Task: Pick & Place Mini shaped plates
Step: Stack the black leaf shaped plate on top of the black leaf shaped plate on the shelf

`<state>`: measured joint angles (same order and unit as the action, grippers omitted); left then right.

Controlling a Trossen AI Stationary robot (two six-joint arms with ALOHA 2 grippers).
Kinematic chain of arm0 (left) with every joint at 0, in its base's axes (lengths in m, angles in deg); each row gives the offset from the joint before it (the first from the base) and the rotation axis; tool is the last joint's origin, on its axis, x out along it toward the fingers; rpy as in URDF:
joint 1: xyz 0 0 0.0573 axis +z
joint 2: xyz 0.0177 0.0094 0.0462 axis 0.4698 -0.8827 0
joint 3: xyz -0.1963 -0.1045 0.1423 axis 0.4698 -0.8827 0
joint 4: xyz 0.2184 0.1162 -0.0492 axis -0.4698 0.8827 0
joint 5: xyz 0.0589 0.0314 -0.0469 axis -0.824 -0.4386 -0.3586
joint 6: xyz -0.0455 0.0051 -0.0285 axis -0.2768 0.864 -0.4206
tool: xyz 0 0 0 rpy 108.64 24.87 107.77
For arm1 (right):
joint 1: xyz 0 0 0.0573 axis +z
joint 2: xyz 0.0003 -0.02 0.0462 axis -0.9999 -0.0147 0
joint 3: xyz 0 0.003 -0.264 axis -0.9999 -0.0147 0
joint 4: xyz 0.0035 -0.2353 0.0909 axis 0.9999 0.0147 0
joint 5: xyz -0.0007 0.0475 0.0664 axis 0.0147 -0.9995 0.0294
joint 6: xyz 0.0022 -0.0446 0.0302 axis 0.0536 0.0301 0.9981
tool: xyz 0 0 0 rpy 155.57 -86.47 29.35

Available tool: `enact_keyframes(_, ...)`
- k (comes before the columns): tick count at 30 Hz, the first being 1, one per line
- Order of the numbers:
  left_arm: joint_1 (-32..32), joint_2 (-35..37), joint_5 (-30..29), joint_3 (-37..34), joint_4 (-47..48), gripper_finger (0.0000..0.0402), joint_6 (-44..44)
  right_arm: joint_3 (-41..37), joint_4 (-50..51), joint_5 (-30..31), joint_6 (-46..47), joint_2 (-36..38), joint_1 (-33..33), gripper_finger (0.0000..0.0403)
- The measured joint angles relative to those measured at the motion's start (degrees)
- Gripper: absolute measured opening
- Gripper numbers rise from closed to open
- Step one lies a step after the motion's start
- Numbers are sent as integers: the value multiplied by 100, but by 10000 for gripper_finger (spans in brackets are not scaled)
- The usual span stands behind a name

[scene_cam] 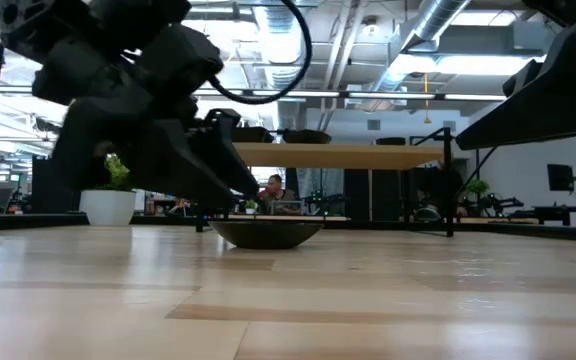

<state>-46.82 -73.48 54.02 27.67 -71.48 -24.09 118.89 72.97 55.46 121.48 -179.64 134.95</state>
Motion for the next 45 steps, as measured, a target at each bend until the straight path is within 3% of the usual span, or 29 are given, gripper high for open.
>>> enact_keyframes(12,29,-729,-200,156,-93,191,-100,0,-30,-1,-4,0,31,59)
enact_keyframes(18,25,-751,-570,158,-107,190,-474,0,-32,0,-4,0,31,59)
enact_keyframes(34,-257,-719,-756,179,472,190,-877,0,-82,-96,-2,0,31,59)
enact_keyframes(38,-325,-497,-858,161,820,190,-1124,0,-131,-136,0,0,31,59)
enact_keyframes(42,-407,96,-1071,102,1636,190,-1379,0,-141,-136,0,0,31,59)
enact_keyframes(45,-445,630,-1239,-16,1636,190,-1422,0,-139,-136,-2,0,31,59)
